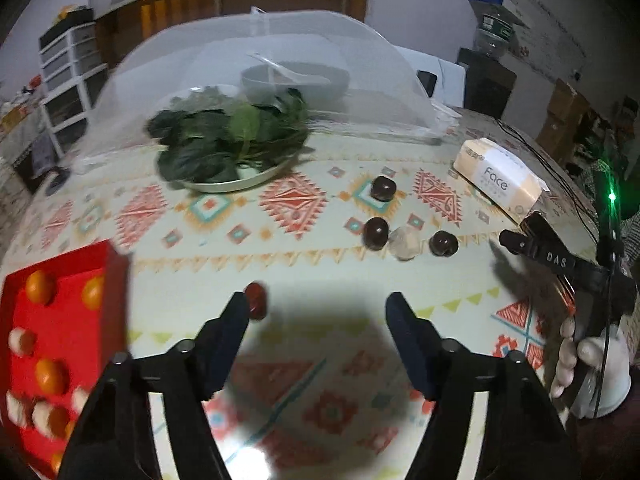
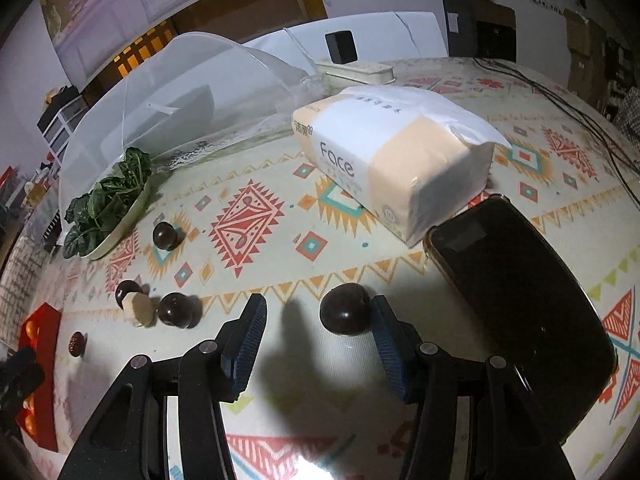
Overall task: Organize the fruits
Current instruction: 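Move both open tools back toward the dark brown round fruits, then grasp a dark brown round fruit with the right tool while the left tool grasps another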
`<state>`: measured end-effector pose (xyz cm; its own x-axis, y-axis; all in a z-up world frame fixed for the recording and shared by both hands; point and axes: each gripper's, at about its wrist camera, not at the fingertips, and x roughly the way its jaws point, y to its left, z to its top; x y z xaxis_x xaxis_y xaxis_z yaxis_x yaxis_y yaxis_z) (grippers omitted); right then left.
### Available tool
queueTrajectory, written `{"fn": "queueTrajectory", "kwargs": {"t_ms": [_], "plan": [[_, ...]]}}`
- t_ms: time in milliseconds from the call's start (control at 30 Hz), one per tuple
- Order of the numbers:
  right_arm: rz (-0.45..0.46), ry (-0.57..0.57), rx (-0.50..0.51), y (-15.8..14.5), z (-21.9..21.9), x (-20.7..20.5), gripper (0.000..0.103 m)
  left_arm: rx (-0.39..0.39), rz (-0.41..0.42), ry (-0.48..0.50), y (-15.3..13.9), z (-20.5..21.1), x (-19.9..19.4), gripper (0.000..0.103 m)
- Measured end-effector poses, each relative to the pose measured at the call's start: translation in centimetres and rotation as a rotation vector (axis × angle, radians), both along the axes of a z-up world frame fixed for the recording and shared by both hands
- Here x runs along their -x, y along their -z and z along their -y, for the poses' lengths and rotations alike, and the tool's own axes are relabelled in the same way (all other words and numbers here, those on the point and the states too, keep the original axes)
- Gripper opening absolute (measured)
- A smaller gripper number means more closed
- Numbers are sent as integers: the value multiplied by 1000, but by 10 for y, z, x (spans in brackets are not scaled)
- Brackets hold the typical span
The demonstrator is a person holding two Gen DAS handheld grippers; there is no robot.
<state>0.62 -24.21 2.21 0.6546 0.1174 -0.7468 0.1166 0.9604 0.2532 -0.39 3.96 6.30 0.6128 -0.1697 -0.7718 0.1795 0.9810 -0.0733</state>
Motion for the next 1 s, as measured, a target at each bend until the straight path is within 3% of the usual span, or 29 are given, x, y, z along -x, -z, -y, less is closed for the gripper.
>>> {"fn": "queueTrajectory", "kwargs": {"t_ms": [233,400,600,767,867,1000], "plan": [[7,29,8,1,11,0,28,73,-83,1,22,13,-37,59],[16,28,-19,1,15,2,27,119,-93,32,25,28,-41,59],[38,10,-35,-2,14,5,27,117,-93,67,27,56,-48,59],[51,-2,-52,-3,13,7,27,50,-73,59,35,76,-60,59],[58,-6,-66,-3,14,8,27,26,-79,46,39,78,-64,60],[67,-10,-75,-5,14,10,27,63,-63,30,30,60,-61,59]]}}
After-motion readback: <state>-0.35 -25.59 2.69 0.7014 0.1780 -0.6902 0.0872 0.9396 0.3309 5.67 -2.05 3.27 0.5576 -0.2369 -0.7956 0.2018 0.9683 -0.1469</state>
